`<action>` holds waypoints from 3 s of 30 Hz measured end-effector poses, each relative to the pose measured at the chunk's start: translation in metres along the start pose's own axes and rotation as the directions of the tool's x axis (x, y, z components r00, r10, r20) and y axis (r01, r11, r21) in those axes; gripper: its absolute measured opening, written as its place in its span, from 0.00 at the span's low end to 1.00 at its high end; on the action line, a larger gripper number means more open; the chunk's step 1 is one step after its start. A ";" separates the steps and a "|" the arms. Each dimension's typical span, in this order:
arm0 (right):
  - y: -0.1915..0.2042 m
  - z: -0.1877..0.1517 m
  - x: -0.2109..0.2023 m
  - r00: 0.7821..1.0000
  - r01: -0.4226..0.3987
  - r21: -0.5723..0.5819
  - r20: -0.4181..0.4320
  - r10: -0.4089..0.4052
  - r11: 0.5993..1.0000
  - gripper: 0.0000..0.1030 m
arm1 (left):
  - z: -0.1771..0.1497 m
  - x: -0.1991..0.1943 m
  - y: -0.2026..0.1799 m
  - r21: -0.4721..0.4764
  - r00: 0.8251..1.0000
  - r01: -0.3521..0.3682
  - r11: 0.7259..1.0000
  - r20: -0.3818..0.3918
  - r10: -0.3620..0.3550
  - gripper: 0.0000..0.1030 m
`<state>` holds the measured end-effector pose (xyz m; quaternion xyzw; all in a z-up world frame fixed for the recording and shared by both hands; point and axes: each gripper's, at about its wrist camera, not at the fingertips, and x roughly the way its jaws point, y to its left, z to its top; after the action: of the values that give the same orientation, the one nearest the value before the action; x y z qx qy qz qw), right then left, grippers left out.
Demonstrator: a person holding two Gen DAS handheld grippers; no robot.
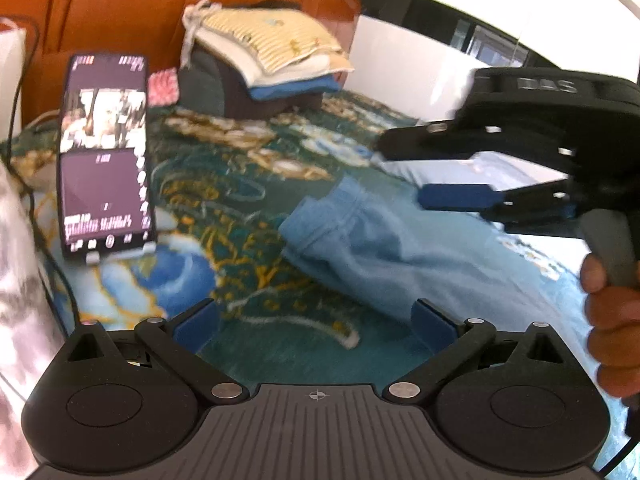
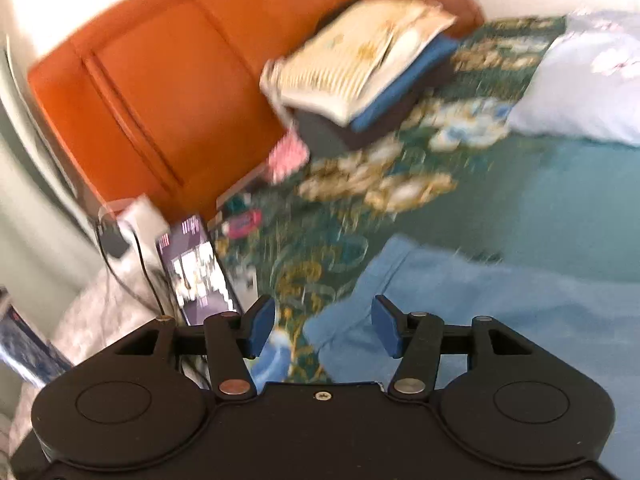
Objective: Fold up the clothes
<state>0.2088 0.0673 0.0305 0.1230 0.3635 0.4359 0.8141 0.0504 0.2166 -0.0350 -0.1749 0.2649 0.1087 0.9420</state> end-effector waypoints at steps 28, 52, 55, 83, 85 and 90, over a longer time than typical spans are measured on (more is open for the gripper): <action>-0.212 -0.100 -0.160 0.950 0.192 0.548 0.105 -0.294 0.814 0.68 | 0.025 0.078 -0.068 0.094 0.995 0.075 0.993 -0.067 -0.069 0.40; -0.237 -0.102 -0.111 0.985 -0.082 0.624 0.170 -0.033 0.777 0.21 | 0.017 0.088 -0.067 0.139 0.994 0.026 0.990 -0.108 -0.011 0.33; -0.232 -0.104 -0.115 0.979 -0.102 0.624 0.202 -0.034 0.775 0.17 | 0.016 0.088 -0.070 0.151 0.994 0.022 0.988 -0.113 -0.005 0.33; -0.287 -0.167 -0.331 0.897 -0.015 0.728 0.313 -0.312 0.685 0.15 | -0.050 0.057 -0.236 0.299 0.932 0.331 0.895 -0.253 -0.260 0.44; -0.292 -0.175 -0.343 0.891 -0.001 0.732 0.310 -0.332 0.681 0.15 | -0.054 0.055 -0.247 0.317 0.928 0.343 0.884 -0.259 -0.267 0.45; -0.304 -0.188 -0.347 0.887 0.015 0.758 0.291 -0.358 0.652 0.15 | -0.058 0.048 -0.264 0.360 0.927 0.356 0.862 -0.250 -0.279 0.48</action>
<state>0.1431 -0.4111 -0.0914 0.4915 0.3369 0.1267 0.7930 0.1421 -0.0416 -0.0351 -0.0303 0.3371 -0.1220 0.9330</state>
